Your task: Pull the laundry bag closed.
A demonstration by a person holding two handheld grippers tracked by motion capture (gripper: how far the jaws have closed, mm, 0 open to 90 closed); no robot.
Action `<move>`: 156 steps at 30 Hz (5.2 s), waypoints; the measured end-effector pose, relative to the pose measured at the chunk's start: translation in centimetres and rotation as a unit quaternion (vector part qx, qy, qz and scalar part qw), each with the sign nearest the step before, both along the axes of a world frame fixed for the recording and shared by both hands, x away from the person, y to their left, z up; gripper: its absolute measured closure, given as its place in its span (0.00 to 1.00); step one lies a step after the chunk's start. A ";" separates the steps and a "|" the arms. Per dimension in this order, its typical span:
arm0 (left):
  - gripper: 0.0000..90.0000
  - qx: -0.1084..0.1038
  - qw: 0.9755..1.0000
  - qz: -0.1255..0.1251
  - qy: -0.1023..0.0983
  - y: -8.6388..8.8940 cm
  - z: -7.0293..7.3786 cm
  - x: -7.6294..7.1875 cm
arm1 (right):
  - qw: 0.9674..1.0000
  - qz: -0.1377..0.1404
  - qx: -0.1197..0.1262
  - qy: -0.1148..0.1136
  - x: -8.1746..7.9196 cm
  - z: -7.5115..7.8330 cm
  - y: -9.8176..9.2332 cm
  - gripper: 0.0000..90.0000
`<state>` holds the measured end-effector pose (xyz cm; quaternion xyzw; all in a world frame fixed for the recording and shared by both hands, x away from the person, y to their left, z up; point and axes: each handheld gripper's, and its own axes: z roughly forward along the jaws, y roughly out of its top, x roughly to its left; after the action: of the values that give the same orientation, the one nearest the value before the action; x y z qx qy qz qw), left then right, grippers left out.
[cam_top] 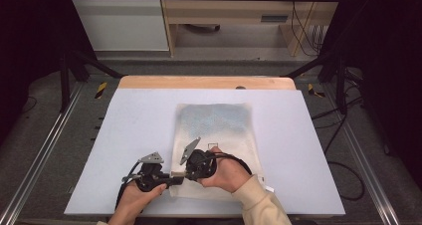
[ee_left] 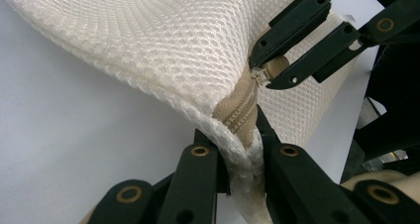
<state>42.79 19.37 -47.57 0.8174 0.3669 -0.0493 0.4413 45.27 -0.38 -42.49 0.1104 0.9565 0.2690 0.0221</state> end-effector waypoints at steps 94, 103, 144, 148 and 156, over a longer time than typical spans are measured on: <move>0.93 -0.001 1.000 -0.009 -0.005 -0.7 -0.1 -0.4 | 0.997 -0.070 0.010 0.000 -0.4 0.1 -6.2 0.91; 0.93 0.001 1.000 -0.011 -0.008 -0.8 -0.1 -0.4 | 0.997 -0.073 0.011 0.000 -0.5 0.1 -6.7 0.91; 0.93 0.006 1.000 -0.008 -0.016 -0.5 0.2 -0.4 | 0.996 -0.087 0.019 0.001 -1.1 -0.1 -8.6 0.91; 0.93 0.006 1.000 -0.007 -0.017 -0.5 0.2 -0.4 | 0.996 -0.088 0.017 0.002 -1.1 -0.2 -8.7 0.91; 0.93 0.010 1.000 -0.009 -0.019 -0.5 0.3 -0.4 | 0.996 -0.089 0.019 0.002 -1.2 -0.2 -8.8 0.91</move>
<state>42.35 18.85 -47.26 0.8257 0.3515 -0.0337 0.4398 44.07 -9.23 -42.70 0.1960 0.9377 0.2837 0.0423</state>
